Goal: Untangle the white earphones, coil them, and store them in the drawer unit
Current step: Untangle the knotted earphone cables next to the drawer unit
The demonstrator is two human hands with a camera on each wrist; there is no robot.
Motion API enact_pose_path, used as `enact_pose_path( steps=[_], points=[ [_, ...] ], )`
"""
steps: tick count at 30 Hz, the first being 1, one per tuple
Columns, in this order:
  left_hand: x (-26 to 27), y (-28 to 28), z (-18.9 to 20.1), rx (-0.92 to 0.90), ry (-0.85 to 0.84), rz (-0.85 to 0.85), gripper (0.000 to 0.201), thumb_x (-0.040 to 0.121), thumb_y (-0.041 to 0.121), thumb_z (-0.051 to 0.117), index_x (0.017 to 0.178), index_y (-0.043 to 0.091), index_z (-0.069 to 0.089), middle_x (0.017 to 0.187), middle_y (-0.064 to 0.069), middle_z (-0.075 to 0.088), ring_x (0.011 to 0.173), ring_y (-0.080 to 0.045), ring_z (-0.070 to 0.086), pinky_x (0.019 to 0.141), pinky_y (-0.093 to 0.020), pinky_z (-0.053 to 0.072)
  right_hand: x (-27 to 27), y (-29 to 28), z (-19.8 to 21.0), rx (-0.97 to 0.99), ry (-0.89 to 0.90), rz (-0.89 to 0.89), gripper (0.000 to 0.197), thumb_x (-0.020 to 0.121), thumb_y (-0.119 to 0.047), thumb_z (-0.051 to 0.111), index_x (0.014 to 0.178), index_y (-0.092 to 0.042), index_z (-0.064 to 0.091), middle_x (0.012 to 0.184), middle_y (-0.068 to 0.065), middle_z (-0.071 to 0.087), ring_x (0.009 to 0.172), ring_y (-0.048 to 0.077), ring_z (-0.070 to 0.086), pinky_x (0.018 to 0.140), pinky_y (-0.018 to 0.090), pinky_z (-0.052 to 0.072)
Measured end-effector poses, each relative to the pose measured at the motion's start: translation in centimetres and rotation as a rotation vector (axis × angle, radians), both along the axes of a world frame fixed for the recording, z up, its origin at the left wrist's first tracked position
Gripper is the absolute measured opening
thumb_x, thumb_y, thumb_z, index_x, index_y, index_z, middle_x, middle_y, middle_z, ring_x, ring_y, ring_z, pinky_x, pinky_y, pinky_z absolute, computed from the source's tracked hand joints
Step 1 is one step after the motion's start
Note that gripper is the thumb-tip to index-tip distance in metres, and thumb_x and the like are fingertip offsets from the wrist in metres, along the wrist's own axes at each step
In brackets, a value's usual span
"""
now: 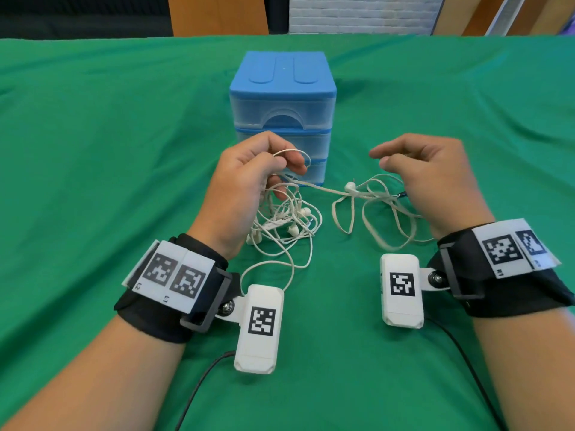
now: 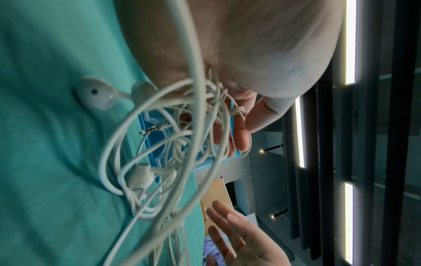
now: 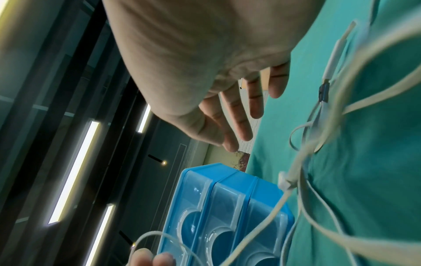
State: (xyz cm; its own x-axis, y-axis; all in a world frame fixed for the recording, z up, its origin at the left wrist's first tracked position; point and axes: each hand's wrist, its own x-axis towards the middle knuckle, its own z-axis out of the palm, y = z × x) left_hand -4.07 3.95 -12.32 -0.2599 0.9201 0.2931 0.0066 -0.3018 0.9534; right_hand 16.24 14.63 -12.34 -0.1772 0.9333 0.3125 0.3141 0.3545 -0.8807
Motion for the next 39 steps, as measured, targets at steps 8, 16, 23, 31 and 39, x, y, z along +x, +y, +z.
enact_pose_path(
  steps=[8, 16, 23, 31, 39],
  points=[
    [0.2, -0.1, -0.1, 0.016, 0.069, -0.124, 0.021, 0.088, 0.009, 0.046, 0.086, 0.003, 0.065, 0.089, -0.015, 0.069, 0.074, -0.010, 0.062, 0.066, -0.021, 0.047, -0.5, -1.1, 0.7, 0.161, 0.013, 0.225, 0.020, 0.084, -0.017, 0.065, 0.099, -0.016, 0.078, 0.103, 0.003, 0.075, 0.104, 0.017, 0.066, 0.099, 0.031, 0.047],
    [0.1, -0.3, 0.0, 0.055, 0.015, -0.239, 0.025, 0.088, 0.014, 0.038, 0.080, 0.002, 0.059, 0.086, -0.020, 0.062, 0.078, -0.022, 0.054, 0.070, -0.028, 0.044, -2.4, -1.4, -0.7, -0.029, -0.213, 0.574, 0.048, 0.083, -0.019, 0.064, 0.131, -0.022, 0.062, 0.111, -0.003, 0.072, 0.108, 0.019, 0.064, 0.093, 0.039, 0.048],
    [-0.5, 0.1, -0.3, 0.033, 0.003, -0.141, 0.027, 0.091, 0.016, 0.037, 0.084, 0.008, 0.061, 0.095, -0.017, 0.061, 0.076, -0.025, 0.047, 0.067, -0.031, 0.042, -1.9, -1.6, -0.3, -0.043, -0.136, 0.575, 0.013, 0.090, -0.015, 0.064, 0.097, -0.011, 0.074, 0.077, 0.025, 0.059, 0.067, 0.018, 0.047, 0.065, 0.028, 0.039],
    [-0.5, 0.3, -0.5, -0.026, -0.034, -0.130, 0.030, 0.095, 0.024, 0.035, 0.096, 0.007, 0.060, 0.099, -0.015, 0.063, 0.071, -0.020, 0.048, 0.067, -0.032, 0.042, -1.3, -1.3, 0.1, 0.016, -0.047, 0.540, 0.016, 0.096, -0.011, 0.063, 0.086, -0.001, 0.071, 0.060, -0.007, 0.050, 0.055, 0.005, 0.034, 0.053, 0.016, 0.028],
    [-0.4, 0.7, -1.1, -0.134, 0.056, -0.100, 0.032, 0.092, 0.026, 0.042, 0.098, 0.008, 0.068, 0.090, -0.009, 0.064, 0.070, -0.012, 0.050, 0.063, -0.031, 0.038, -0.1, -0.5, 0.6, -0.051, 0.331, 0.264, 0.019, 0.094, -0.015, 0.065, 0.075, -0.012, 0.063, 0.058, -0.010, 0.058, 0.047, 0.007, 0.035, 0.048, 0.017, 0.030]
  ],
)
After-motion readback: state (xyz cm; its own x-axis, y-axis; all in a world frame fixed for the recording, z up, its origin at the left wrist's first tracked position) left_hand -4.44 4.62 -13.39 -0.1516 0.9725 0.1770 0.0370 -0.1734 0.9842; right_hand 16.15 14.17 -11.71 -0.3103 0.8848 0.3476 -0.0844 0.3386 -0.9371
